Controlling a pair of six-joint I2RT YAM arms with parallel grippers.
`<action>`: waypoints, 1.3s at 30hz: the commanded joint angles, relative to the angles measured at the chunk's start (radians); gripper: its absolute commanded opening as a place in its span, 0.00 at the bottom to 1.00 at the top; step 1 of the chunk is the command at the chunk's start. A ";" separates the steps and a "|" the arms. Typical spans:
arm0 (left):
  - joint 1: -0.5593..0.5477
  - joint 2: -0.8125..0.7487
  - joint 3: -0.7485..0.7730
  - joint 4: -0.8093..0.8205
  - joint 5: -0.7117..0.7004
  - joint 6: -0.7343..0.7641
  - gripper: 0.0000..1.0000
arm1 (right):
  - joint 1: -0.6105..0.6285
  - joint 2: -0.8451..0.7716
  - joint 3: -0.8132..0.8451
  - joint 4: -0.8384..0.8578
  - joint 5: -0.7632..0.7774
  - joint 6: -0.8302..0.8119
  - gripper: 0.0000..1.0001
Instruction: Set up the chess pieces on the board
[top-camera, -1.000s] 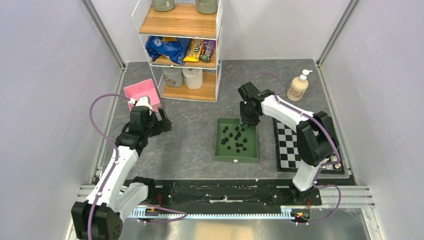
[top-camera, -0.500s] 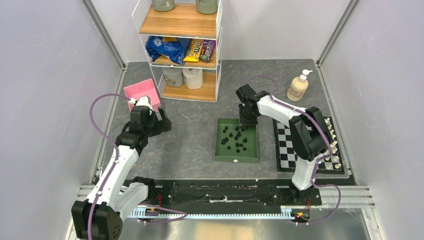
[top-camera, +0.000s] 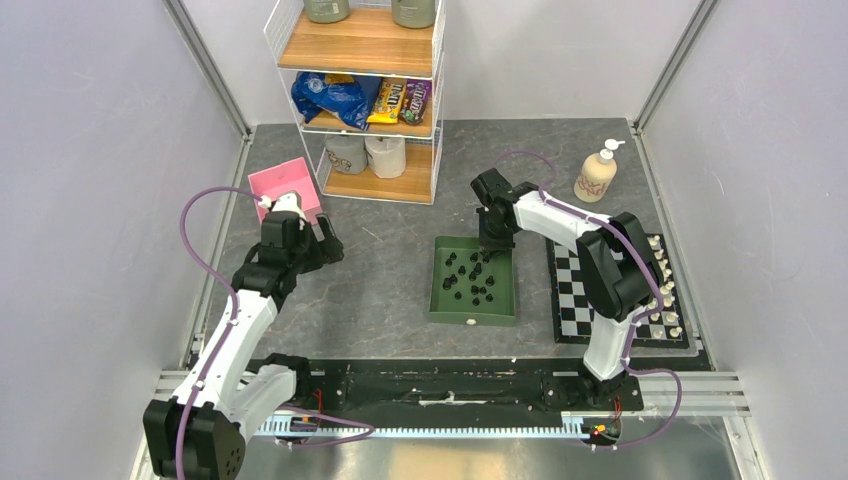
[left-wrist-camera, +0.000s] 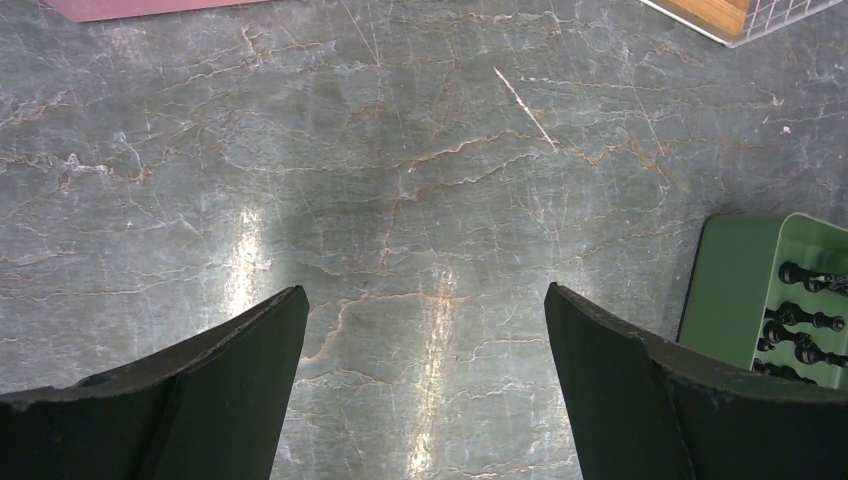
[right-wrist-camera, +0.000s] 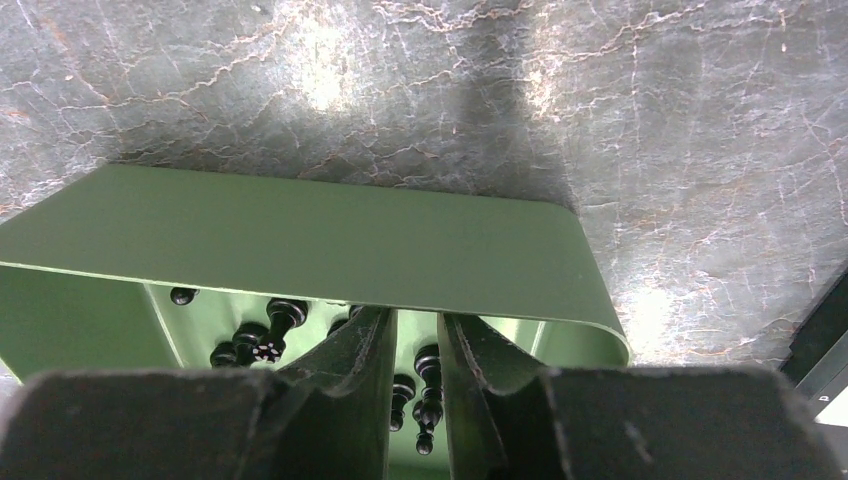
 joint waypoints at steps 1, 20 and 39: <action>-0.001 0.000 0.039 0.014 0.021 0.005 0.95 | 0.007 0.007 0.020 0.013 0.017 0.009 0.29; -0.001 -0.001 0.040 0.013 0.025 0.003 0.95 | 0.007 0.020 0.026 0.010 0.016 -0.001 0.18; -0.001 0.005 0.041 0.013 0.029 0.004 0.95 | -0.059 -0.441 -0.061 -0.154 0.209 0.007 0.13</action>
